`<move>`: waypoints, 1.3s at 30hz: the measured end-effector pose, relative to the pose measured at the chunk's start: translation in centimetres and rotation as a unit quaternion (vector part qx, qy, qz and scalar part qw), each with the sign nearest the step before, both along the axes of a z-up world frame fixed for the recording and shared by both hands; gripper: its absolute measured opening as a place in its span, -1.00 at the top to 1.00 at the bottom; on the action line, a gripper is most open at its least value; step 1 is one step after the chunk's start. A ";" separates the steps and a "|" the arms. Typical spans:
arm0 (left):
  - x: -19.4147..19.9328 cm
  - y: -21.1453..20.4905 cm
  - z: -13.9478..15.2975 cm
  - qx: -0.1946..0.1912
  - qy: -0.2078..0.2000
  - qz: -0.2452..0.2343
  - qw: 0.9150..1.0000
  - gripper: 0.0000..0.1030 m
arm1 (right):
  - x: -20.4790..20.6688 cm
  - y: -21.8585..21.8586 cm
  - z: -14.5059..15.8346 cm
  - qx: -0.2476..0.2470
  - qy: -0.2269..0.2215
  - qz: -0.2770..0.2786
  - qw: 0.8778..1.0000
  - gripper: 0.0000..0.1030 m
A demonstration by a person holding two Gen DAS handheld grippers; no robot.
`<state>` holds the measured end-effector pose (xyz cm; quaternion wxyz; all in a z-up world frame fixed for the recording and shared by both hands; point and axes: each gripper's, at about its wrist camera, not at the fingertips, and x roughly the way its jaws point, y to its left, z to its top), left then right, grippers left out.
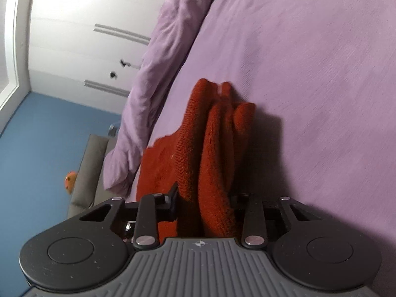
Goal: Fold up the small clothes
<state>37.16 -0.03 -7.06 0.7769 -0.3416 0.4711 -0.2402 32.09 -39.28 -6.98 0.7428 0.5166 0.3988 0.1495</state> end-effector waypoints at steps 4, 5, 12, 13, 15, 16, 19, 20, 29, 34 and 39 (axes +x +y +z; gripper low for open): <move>-4.0 4.0 3.0 0.058 -0.005 -0.004 0.998 0.14 | -1.9 3.9 0.2 0.038 0.021 0.045 0.998 0.37; -5.0 5.0 3.2 0.075 0.001 0.000 0.997 0.13 | -2.5 5.0 0.1 0.046 0.028 0.055 0.997 0.37; -10.1 10.3 3.0 0.180 0.018 0.051 0.982 -0.08 | -6.4 10.5 2.3 -0.111 0.055 0.073 0.990 -0.01; -10.2 10.6 3.6 0.194 0.011 0.064 0.979 -0.07 | -6.5 10.6 3.7 -0.162 0.055 0.060 0.983 -0.03; -10.3 10.3 4.6 0.212 -0.016 0.081 0.974 -0.14 | -6.5 11.7 7.2 -0.298 0.059 0.010 0.953 -0.04; -10.0 9.9 5.0 0.216 -0.030 0.084 0.972 -0.15 | -6.5 12.4 8.5 -0.335 0.052 -0.008 0.941 -0.03; -8.4 7.8 5.3 0.199 -0.037 0.094 0.975 -0.16 | -5.3 15.7 10.2 -0.303 0.003 -0.001 0.953 0.36; -8.2 7.3 5.1 0.193 -0.037 0.098 0.976 -0.16 | -4.4 16.9 10.0 -0.279 -0.001 0.017 0.960 0.49; -1.4 -0.2 0.3 0.335 -0.116 0.095 0.930 -0.20 | 0.9 21.3 4.0 -0.357 -0.027 0.024 0.934 0.96; -0.1 -1.2 -2.3 0.343 -0.111 0.089 0.929 -0.48 | 1.3 20.0 2.1 -0.428 -0.055 0.014 0.902 1.00; -0.1 -0.8 -3.7 0.317 -0.112 0.103 0.936 -0.57 | 1.1 18.3 0.4 -0.405 -0.063 -0.008 0.912 1.00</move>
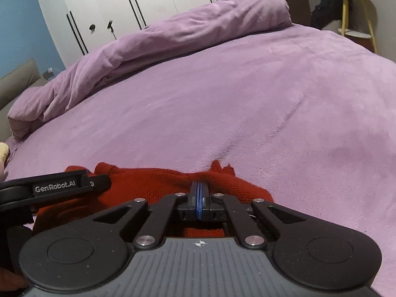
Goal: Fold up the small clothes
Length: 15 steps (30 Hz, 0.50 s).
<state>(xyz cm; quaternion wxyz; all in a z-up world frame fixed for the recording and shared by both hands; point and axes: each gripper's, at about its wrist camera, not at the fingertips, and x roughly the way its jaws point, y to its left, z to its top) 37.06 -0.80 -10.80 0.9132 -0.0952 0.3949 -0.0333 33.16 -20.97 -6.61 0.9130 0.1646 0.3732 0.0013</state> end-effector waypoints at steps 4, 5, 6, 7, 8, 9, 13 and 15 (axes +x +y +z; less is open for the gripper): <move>-0.3 0.0 -0.9 -0.010 -0.021 0.005 1.000 -0.58 | 0.1 1.1 -1.1 -0.028 -0.017 0.000 0.999 1.00; -0.4 -0.1 -1.1 -0.009 -0.024 0.005 1.000 -0.59 | -0.3 1.2 -1.4 -0.031 -0.023 -0.001 0.999 1.00; -0.2 -0.2 -1.1 -0.006 -0.021 0.007 1.000 -0.61 | -0.3 1.2 -1.8 -0.034 -0.029 -0.003 0.999 1.00; 0.0 -0.5 -0.8 0.003 -0.017 0.007 1.000 -0.61 | -0.5 1.1 -1.8 -0.035 -0.029 -0.004 0.999 1.00; 0.1 -0.7 -0.4 0.012 -0.012 0.005 1.000 -0.62 | -0.3 1.2 -1.6 -0.039 -0.026 -0.004 0.999 1.00; 0.1 -0.9 0.0 0.020 -0.007 0.005 1.000 -0.62 | -0.2 1.3 -1.3 -0.043 -0.022 -0.002 0.999 1.00; -1.4 -0.3 2.4 0.031 0.031 -0.002 0.999 -0.64 | -0.4 1.1 0.5 -0.034 0.001 0.006 0.999 0.92; -3.6 0.6 3.8 0.018 0.028 -0.016 0.999 -0.64 | -1.8 1.4 2.7 -0.022 0.004 0.025 0.999 0.66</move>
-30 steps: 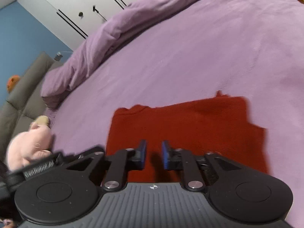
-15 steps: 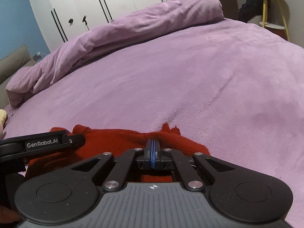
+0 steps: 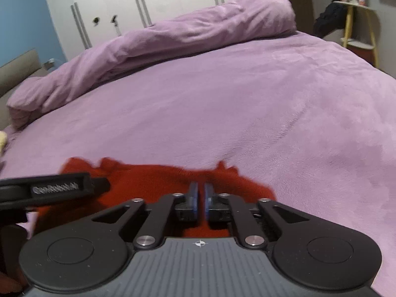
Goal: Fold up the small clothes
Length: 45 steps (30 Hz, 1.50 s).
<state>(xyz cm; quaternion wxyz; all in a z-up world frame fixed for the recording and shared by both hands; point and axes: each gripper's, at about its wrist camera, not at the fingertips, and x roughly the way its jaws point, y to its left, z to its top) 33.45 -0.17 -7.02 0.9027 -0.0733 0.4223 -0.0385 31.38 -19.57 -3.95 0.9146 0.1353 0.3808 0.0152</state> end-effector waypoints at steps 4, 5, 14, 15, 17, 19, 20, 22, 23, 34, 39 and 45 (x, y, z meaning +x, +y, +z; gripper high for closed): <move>-5.9 2.1 0.8 -0.021 -0.009 -0.021 1.000 -0.71 | -5.5 1.0 2.4 -0.029 -0.022 0.042 0.998 0.49; -6.8 2.3 0.4 -0.025 -0.002 -0.023 0.999 -0.73 | -7.1 1.2 2.5 -0.049 -0.023 0.048 0.997 0.49; -13.0 5.2 1.5 -0.054 0.012 -0.007 0.998 -0.77 | -12.3 -1.0 4.1 -0.022 0.027 0.041 0.999 0.22; -14.0 5.5 1.6 -0.050 0.012 -0.009 0.999 -0.72 | -13.6 -1.7 4.1 0.008 0.036 0.035 0.999 0.14; -16.0 5.9 1.6 -0.035 0.016 -0.012 0.999 -0.72 | -15.6 -2.6 3.5 0.056 0.057 0.022 0.997 0.13; -17.7 6.0 1.3 -0.023 0.026 -0.019 0.999 -0.71 | -17.8 -3.2 3.6 0.074 0.043 0.002 0.996 0.12; -18.2 6.0 1.2 -0.019 0.032 -0.024 0.999 -0.71 | -18.2 -3.3 3.6 0.081 0.055 -0.004 0.995 0.11; -18.9 5.9 1.0 -0.015 0.037 -0.034 0.999 -0.71 | -18.3 -3.8 3.4 0.120 0.080 -0.008 0.990 0.11; -18.9 5.9 1.0 -0.015 0.036 -0.032 0.999 -0.70 | -18.3 -4.2 3.1 0.159 0.086 -0.009 0.984 0.11; -17.5 4.2 -0.6 0.046 0.049 -0.024 0.997 -0.67 | -17.6 -6.4 0.1 0.380 0.068 -0.098 0.917 0.98; -17.0 4.8 -0.9 0.026 0.044 0.014 0.999 -0.66 | -18.2 -7.9 -1.6 0.473 0.059 -0.143 0.867 1.00; -16.9 5.7 -0.9 0.029 0.053 0.040 0.997 -0.68 | -18.1 -7.8 -0.7 0.382 0.083 -0.117 0.913 0.96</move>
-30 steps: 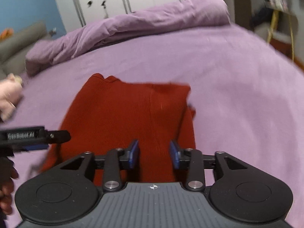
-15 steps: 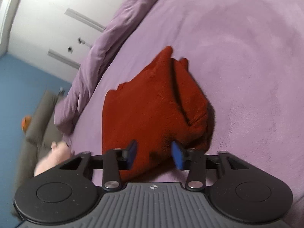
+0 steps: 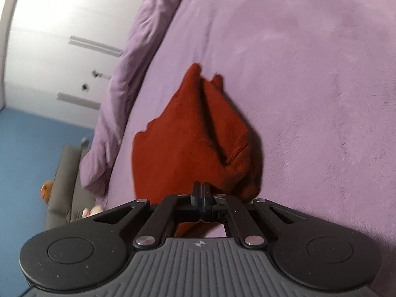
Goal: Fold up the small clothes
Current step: 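Open the right gripper and withdraw both grippers from the folded cardigan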
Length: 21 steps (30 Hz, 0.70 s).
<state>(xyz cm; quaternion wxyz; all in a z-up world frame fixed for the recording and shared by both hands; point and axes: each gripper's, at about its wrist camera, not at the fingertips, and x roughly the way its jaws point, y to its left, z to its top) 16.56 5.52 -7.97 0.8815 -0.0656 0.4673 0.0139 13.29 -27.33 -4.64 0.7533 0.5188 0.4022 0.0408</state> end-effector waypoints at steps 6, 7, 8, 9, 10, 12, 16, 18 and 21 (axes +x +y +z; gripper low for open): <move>-0.8 0.6 1.0 0.006 0.012 0.021 1.000 -0.68 | -0.7 2.1 1.3 -0.188 0.033 0.088 0.978 0.89; -1.1 0.6 1.3 0.023 0.011 0.027 0.999 -0.65 | -0.9 2.3 1.4 -0.203 0.036 0.093 0.974 0.89; -1.4 0.7 1.5 0.043 0.008 0.032 0.999 -0.64 | -1.1 2.6 1.8 -0.216 0.035 0.100 0.971 0.79; -1.8 0.8 1.9 0.062 0.007 0.034 0.998 -0.64 | -1.3 3.0 2.3 -0.233 0.033 0.111 0.966 0.54; -2.3 0.9 2.3 0.069 0.006 0.031 0.997 -0.64 | -1.3 3.4 2.7 -0.247 0.033 0.120 0.961 0.40; -3.3 1.1 3.1 0.061 0.001 0.021 0.998 -0.73 | -1.7 4.7 4.0 -0.279 0.030 0.150 0.948 -0.19; -4.9 0.5 4.7 0.045 -0.006 -0.003 0.999 -0.86 | -2.2 7.1 5.3 -0.318 0.026 0.192 0.928 -0.36; -4.9 0.0 5.2 0.046 -0.007 -0.015 0.999 -0.88 | -2.1 8.0 5.8 -0.324 0.035 0.200 0.924 -0.47; -4.9 -0.9 6.0 0.057 -0.007 -0.037 0.998 -0.95 | -1.7 9.2 7.0 -0.343 0.057 0.212 0.913 -0.60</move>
